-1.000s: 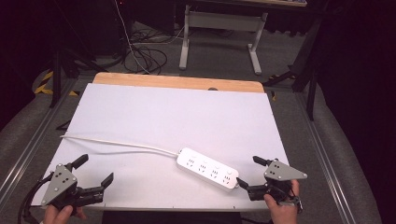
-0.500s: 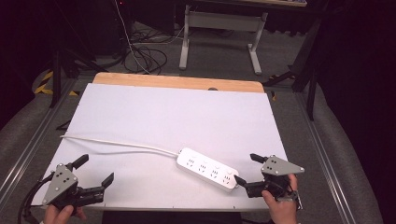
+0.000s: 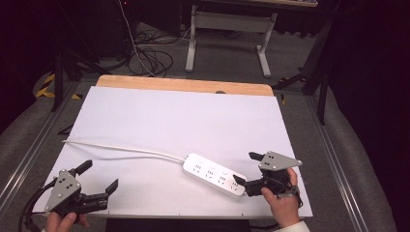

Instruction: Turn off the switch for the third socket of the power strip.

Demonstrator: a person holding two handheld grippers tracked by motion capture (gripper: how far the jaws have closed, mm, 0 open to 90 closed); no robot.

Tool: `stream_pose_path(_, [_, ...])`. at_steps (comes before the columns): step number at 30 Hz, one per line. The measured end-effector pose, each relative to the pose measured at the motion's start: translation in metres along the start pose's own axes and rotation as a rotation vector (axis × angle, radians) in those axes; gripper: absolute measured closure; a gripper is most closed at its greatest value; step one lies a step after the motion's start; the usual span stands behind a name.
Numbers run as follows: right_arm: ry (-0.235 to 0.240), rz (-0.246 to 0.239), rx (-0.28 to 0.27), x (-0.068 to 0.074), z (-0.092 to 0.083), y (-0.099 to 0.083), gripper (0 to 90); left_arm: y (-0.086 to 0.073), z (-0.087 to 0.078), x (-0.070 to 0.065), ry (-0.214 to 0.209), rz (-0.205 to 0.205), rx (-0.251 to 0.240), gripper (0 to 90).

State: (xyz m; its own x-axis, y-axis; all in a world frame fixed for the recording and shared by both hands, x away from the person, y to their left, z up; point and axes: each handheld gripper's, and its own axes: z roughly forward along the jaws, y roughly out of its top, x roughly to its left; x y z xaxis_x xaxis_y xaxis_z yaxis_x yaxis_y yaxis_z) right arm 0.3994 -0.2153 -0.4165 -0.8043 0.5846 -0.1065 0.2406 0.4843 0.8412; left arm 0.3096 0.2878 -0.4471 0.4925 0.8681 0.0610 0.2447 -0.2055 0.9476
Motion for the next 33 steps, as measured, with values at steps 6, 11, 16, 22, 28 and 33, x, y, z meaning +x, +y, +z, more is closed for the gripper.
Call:
stream_pose_path(6, [0.011, -0.020, 0.014, 0.002, 0.011, 0.009, 10.7, 0.000, 0.000, 0.000, 0.001, 0.001, 0.000, 3.3])
stream_pose_path(11, [0.019, -0.036, 0.025, 0.004, 0.019, 0.016, 10.7, 0.000, 0.000, -0.001, -0.001, -0.003, 0.000, 3.3])
stream_pose_path(16, [0.016, -0.047, 0.044, 0.006, 0.025, 0.019, 10.7, 0.000, 0.001, -0.001, -0.002, 0.000, 0.005, 3.3])
stream_pose_path(22, [0.027, -0.058, 0.052, 0.007, 0.032, 0.024, 10.7, 0.000, 0.001, -0.001, -0.001, 0.007, 0.008, 3.3])
stream_pose_path(28, [0.032, -0.059, 0.060, 0.009, 0.041, 0.028, 10.7, 0.000, 0.001, -0.002, -0.005, 0.003, 0.008, 3.3])
stream_pose_path(33, [0.036, -0.062, 0.062, 0.009, 0.047, 0.032, 11.0, 0.000, 0.001, -0.002, -0.007, 0.006, 0.009, 3.3])
